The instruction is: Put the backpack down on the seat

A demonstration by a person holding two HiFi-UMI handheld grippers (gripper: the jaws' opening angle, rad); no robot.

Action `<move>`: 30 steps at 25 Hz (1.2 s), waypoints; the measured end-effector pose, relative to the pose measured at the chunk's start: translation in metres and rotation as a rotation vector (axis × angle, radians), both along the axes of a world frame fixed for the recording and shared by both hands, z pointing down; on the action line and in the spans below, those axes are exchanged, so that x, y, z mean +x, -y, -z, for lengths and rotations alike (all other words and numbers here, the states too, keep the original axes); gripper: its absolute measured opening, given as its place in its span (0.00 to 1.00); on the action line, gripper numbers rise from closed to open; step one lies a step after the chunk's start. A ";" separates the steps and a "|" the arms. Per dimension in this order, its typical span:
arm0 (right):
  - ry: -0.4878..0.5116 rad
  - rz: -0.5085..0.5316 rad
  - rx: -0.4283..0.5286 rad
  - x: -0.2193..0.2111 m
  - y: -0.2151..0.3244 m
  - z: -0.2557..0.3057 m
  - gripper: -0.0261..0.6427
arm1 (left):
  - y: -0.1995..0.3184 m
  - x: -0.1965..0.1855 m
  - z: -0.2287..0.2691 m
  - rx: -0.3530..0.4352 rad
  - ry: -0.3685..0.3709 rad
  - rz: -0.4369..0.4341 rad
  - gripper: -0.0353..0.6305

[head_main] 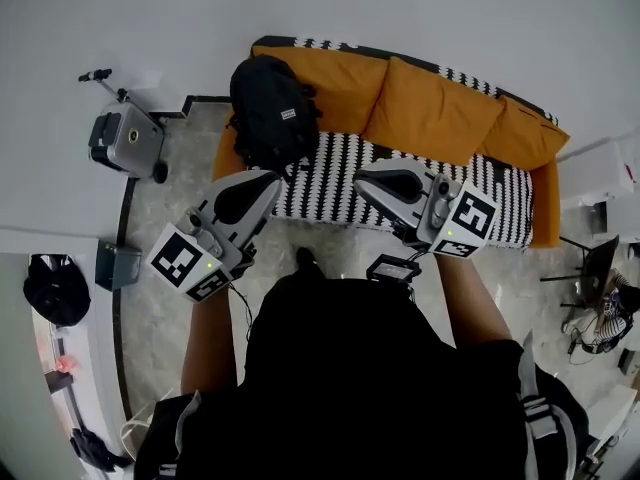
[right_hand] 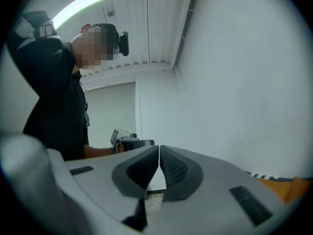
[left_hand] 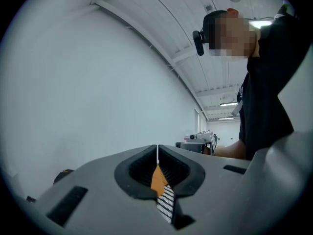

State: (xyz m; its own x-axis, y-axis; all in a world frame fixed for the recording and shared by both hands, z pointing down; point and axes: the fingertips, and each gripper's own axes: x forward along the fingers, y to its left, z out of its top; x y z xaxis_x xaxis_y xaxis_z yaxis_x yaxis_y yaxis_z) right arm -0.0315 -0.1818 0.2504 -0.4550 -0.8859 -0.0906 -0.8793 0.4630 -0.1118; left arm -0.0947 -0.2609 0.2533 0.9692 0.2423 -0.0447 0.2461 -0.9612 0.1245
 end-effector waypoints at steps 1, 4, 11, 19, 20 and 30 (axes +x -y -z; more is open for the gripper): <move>0.002 0.005 -0.005 -0.004 -0.009 -0.002 0.08 | -0.011 -0.003 -0.002 -0.001 0.004 -0.001 0.10; 0.010 0.015 -0.019 -0.020 -0.043 -0.010 0.08 | -0.048 -0.016 -0.010 -0.027 0.026 -0.003 0.10; 0.043 -0.005 -0.044 -0.051 -0.143 -0.033 0.08 | -0.162 -0.038 -0.031 -0.052 0.074 -0.079 0.10; 0.077 -0.059 -0.028 -0.064 -0.209 -0.050 0.08 | -0.246 -0.046 -0.039 -0.042 0.135 -0.177 0.10; 0.081 -0.062 -0.024 -0.067 -0.212 -0.051 0.08 | -0.253 -0.048 -0.039 -0.035 0.140 -0.189 0.10; 0.039 -0.129 -0.052 -0.099 -0.231 -0.055 0.08 | -0.276 -0.073 -0.052 -0.043 0.179 -0.274 0.10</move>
